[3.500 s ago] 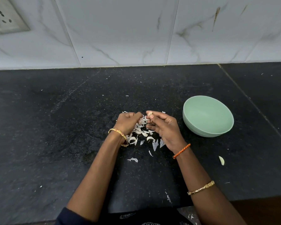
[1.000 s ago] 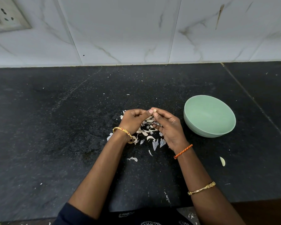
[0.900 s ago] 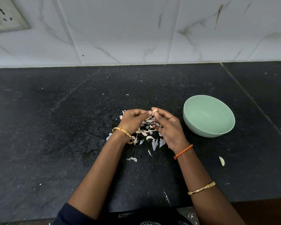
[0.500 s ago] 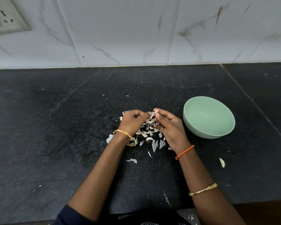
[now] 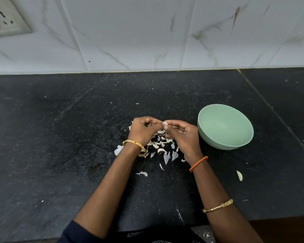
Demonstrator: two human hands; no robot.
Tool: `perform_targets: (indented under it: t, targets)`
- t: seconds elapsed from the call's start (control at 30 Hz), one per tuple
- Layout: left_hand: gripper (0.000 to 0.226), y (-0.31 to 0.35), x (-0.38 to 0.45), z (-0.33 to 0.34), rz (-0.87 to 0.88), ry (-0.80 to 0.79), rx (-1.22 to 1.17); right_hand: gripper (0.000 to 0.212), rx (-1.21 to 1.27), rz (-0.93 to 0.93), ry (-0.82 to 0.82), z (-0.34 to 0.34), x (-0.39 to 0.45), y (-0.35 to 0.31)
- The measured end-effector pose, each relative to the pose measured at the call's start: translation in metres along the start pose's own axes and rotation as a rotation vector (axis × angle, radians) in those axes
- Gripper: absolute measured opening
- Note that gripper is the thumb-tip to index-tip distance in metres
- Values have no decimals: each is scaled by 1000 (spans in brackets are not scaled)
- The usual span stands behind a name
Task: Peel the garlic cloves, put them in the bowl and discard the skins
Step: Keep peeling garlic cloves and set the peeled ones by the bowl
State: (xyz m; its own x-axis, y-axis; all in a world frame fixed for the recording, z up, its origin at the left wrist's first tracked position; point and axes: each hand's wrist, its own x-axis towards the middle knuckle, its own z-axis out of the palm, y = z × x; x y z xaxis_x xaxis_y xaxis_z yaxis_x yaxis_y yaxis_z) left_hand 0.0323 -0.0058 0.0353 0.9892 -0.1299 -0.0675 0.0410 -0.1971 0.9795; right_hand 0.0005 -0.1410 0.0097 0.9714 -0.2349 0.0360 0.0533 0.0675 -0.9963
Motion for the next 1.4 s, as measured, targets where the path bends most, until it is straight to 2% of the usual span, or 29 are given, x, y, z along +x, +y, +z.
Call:
perform_targets:
  t: [0.33,0.67,1.0,1.23,1.4]
  targets:
    - [13,2,-1,3,151,73,274,10,45,39,-47,-2,-3,-8]
    - [21,5,-4,2,282,52,278,11,242,189,-122,-5,-7,-21]
    - [12,3,-4,-1,501,7,405,6,412,350,-157,-5,-5,-26]
    - [13,-1,-3,-1,496,-7,488,8,524,422,-120,3,-3,-24]
    - [12,-6,-9,-2,440,-45,513,5,603,437,-27,4,3,-31]
